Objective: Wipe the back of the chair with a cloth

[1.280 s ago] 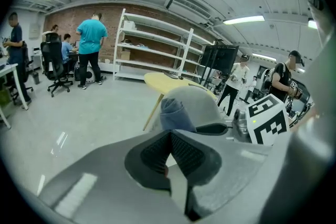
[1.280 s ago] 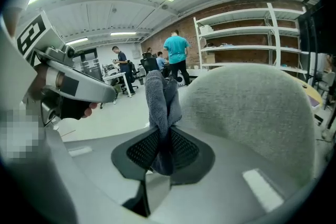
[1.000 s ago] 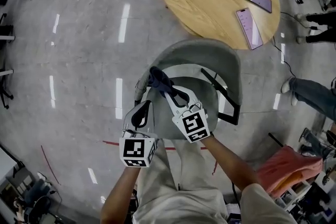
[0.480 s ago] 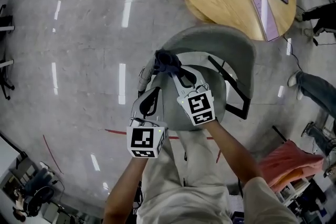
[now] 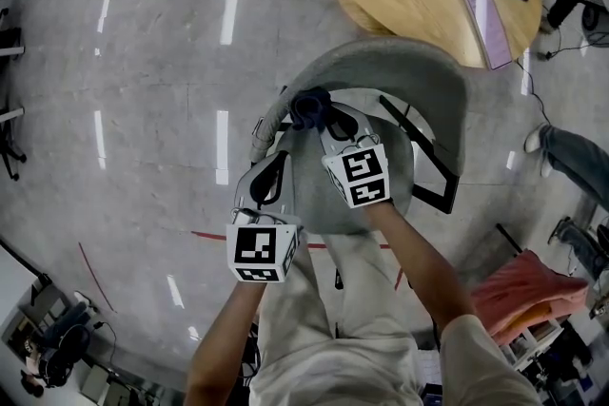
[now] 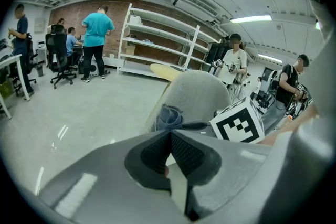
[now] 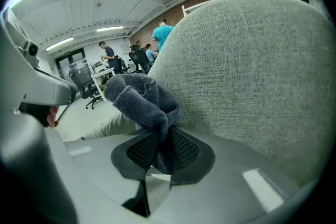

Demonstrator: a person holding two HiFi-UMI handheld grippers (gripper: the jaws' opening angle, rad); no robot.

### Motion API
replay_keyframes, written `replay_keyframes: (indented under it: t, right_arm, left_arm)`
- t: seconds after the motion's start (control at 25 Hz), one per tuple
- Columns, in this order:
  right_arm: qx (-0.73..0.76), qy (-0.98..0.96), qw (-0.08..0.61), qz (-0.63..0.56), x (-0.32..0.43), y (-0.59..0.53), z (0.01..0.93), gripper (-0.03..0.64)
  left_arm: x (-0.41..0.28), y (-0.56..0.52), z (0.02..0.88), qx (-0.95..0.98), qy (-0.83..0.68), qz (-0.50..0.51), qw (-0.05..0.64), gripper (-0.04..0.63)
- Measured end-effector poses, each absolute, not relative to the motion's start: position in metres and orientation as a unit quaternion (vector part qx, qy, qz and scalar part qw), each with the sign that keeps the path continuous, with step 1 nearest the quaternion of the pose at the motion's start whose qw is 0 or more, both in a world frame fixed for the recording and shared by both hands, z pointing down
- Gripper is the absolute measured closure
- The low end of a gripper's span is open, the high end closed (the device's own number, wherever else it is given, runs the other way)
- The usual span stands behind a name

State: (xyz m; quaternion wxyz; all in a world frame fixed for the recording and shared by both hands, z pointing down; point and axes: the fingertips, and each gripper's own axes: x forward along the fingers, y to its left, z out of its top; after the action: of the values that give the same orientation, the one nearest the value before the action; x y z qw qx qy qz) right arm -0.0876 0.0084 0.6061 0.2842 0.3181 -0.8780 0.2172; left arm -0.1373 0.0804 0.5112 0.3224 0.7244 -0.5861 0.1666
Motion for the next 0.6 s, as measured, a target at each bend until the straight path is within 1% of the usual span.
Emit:
replay_keyframes:
  t: [0.36, 0.6]
  right_arm:
    - [0.339, -0.869, 0.278, 0.231, -0.084, -0.005, 0.61, 0.541]
    - [0.366, -0.857, 0.273, 0.239, -0.065, -0.018, 0.608, 0.541]
  left_arm:
    - [-0.137, 0.081, 0.513, 0.724, -0.586, 0.17, 0.323, 0.595]
    - [-0.13, 0.078, 0.513, 0.727, -0.583, 0.17, 0.321, 0.595]
